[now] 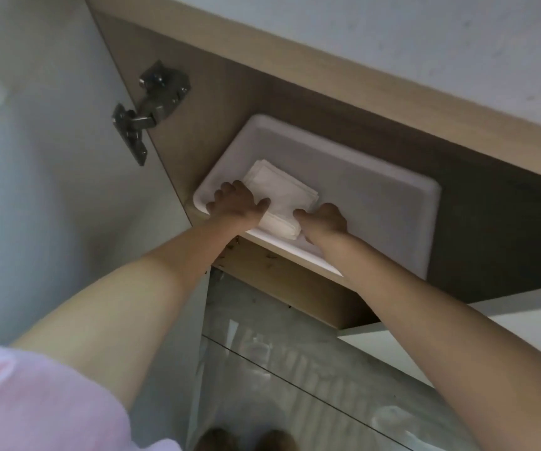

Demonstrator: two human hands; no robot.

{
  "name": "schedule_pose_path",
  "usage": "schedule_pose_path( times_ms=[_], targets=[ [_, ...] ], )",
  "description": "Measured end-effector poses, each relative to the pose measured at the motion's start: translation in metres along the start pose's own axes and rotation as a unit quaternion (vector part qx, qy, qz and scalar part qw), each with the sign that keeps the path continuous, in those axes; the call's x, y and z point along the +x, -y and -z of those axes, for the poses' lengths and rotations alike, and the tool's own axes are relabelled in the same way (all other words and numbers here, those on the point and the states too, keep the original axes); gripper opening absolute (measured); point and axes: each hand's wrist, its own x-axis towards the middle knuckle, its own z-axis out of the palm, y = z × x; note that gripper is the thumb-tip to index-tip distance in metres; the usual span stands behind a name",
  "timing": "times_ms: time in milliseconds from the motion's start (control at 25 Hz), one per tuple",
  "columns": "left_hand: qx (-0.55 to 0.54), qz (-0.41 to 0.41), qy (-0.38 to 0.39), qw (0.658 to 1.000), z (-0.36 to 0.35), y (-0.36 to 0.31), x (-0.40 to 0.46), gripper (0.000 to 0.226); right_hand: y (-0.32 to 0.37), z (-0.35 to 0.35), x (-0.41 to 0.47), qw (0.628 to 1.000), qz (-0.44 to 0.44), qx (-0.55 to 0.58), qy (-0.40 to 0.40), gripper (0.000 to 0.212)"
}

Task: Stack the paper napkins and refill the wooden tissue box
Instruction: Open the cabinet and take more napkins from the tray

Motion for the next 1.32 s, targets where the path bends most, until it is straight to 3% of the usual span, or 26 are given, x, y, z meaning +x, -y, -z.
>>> schedule_pose_path(
  times_ms=[240, 400, 600, 800, 880, 1000, 1120, 1200, 1320],
  targets=[
    [-0.096, 0.036, 0.046, 0.994, 0.000, -0.002, 0.016, 0.069, 0.005, -0.005, 0.001, 0.989, -0.050, 0.136, 0.036, 0.044],
    [-0.193, 0.024, 0.070, 0.978, 0.007, -0.001, 0.015, 0.061, 0.005, -0.001, -0.002, 0.957, -0.089, 0.277, 0.022, 0.043],
    [-0.349, 0.060, 0.125, 0.927, 0.023, -0.005, -0.015, 0.043, 0.004, 0.014, -0.028, 0.936, -0.122, 0.327, 0.044, 0.043],
    [-0.413, 0.121, 0.133, 0.893, 0.031, 0.001, -0.054, 0.017, 0.003, 0.029, -0.063, 0.910, -0.121, 0.389, 0.076, 0.017],
    [-0.463, 0.149, 0.145, 0.862, 0.035, 0.006, -0.072, 0.023, 0.000, 0.034, -0.079, 0.901, -0.113, 0.411, 0.082, 0.013],
    [-0.571, 0.158, 0.219, 0.775, 0.042, 0.013, -0.101, 0.042, -0.004, 0.046, -0.109, 0.869, -0.110, 0.471, 0.109, 0.015],
    [-0.630, 0.149, 0.275, 0.711, 0.052, 0.016, -0.127, 0.045, -0.010, 0.058, -0.135, 0.863, -0.089, 0.481, 0.131, 0.018],
    [-0.642, 0.137, 0.297, 0.693, 0.061, 0.014, -0.143, 0.040, -0.010, 0.068, -0.152, 0.870, -0.067, 0.467, 0.144, 0.022],
    [-0.645, 0.118, 0.298, 0.694, 0.074, 0.017, -0.165, 0.023, -0.014, 0.077, -0.174, 0.887, -0.039, 0.432, 0.156, 0.034]
  ],
)
